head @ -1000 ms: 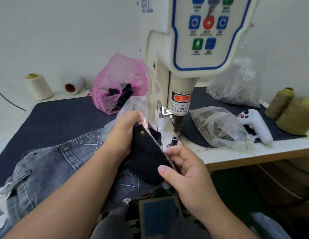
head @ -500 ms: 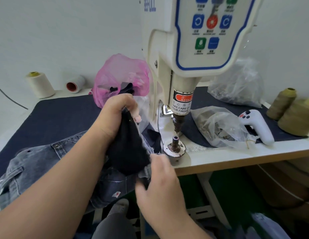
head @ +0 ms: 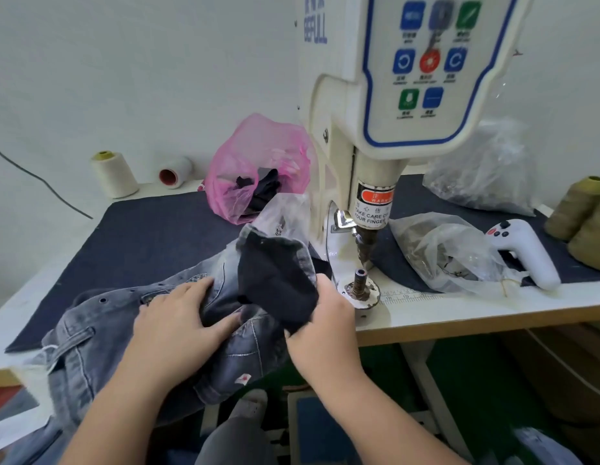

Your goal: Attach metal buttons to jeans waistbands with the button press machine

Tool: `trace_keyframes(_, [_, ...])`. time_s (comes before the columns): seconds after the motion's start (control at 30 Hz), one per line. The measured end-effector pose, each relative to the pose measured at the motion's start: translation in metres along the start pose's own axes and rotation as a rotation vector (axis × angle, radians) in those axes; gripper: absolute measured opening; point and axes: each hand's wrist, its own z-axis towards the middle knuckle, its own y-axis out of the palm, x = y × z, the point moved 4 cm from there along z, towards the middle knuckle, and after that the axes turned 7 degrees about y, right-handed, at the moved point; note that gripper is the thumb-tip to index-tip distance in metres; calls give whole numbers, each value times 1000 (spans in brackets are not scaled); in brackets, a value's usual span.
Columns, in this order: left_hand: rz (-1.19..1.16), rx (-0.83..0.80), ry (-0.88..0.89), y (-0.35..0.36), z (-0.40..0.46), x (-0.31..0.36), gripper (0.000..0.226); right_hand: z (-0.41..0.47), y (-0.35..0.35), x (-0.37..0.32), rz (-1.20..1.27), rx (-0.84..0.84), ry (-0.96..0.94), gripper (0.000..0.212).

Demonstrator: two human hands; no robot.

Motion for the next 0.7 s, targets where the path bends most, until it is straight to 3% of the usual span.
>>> trace_keyframes(0.1, [-64, 157, 27, -9, 6, -2, 12, 0, -1, -4, 72, -4, -1, 37])
trace_keyframes(0.13, [-61, 224, 31, -15, 10, -2, 5, 0, -1, -5, 96, -9, 1, 34])
trace_keyframes(0.23, [0, 428, 110, -46, 28, -4, 5, 0, -2, -13, 117, -35, -21, 24])
trace_keyframes(0.33, [26, 610, 337, -86, 53, -7, 13, 1, 6, -24, 68, -123, -61, 22])
trace_keyframes(0.4, [39, 640, 440, -105, 72, -12, 16, 2, 15, -30, -12, -179, -57, 21])
trace_keyframes(0.53, [209, 407, 624, -90, 106, -8, 18, 1, 26, -37, -67, -175, -17, 43])
trace_keyframes(0.63, [412, 25, 416, -44, 126, -11, 27, -5, 21, -35, -82, -167, -37, 58])
trace_keyframes(0.7, [325, -20, 327, -34, 130, -11, 37, -7, 10, -30, -88, -169, -36, 56])
